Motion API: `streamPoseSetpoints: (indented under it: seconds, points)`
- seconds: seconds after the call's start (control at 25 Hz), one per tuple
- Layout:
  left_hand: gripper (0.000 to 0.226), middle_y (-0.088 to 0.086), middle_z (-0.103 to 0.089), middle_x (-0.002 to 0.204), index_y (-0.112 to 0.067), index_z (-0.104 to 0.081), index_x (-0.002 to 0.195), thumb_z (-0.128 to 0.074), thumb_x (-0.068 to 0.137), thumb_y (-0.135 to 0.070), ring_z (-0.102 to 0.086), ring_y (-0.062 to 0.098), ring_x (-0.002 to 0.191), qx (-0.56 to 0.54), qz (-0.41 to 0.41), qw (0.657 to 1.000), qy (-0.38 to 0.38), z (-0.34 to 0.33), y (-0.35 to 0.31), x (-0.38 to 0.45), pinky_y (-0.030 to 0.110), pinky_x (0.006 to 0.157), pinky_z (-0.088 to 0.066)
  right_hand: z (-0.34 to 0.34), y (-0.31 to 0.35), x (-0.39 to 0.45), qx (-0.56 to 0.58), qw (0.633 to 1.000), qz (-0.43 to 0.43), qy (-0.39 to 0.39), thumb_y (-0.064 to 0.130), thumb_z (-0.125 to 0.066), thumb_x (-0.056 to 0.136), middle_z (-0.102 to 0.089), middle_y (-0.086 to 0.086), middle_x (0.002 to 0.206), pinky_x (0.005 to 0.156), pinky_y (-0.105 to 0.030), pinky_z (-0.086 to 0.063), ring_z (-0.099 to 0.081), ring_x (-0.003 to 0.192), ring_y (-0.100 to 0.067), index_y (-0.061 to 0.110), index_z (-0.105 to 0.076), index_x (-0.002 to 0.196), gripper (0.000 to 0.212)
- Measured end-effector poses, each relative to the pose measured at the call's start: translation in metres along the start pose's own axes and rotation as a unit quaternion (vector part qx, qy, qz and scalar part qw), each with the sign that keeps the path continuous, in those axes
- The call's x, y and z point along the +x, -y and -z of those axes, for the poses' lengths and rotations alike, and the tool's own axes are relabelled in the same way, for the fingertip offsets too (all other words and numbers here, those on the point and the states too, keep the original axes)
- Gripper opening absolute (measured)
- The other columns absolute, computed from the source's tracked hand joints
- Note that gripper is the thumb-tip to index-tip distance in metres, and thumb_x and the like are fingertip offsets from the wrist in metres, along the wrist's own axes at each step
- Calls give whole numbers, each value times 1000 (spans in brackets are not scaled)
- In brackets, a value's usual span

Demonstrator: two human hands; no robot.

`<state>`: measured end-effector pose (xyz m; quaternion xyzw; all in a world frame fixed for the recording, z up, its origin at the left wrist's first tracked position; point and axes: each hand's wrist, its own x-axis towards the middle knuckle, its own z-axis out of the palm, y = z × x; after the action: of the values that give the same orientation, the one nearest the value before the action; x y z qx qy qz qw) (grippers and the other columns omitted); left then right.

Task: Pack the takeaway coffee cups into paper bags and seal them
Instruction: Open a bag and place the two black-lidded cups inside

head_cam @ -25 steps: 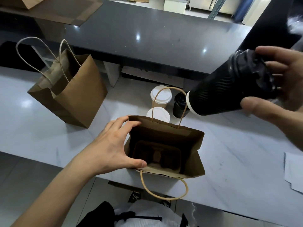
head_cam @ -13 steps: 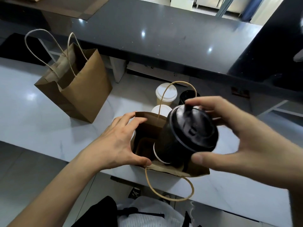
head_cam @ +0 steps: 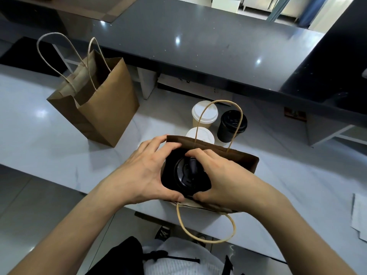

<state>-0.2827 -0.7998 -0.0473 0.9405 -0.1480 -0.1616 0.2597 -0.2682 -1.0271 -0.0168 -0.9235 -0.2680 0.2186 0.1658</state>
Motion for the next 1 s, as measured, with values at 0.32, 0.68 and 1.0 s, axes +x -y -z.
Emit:
streamPoseSetpoints:
  seconds: [0.32,0.68,1.0]
  points:
    - [122,-20,-10,159,-45,-17,154,-80,54,-75,-13,8,147,3,1,1000,-11,0,0,-2,38,120,-29,-31,1,30,-133,990,26,-32,43,-75,80,-53,-2,123,70,-30,-36,-63,102,-26,26,-29,144,81]
    - [123,-20,-12,159,-42,-18,156,-81,55,-73,-14,7,146,-5,2,1000,-15,-1,-1,-3,35,119,-30,-44,3,51,-180,983,30,-23,40,-83,75,-56,-6,124,68,-33,-41,-66,101,-29,23,-28,151,95]
    - [123,-21,-10,157,-42,-16,156,-78,55,-75,-12,7,145,-1,1,1000,-14,-1,-2,-1,31,118,-28,-50,7,63,-191,981,23,-4,31,-74,88,-55,-13,131,79,-41,-54,-68,102,-35,19,-23,155,86]
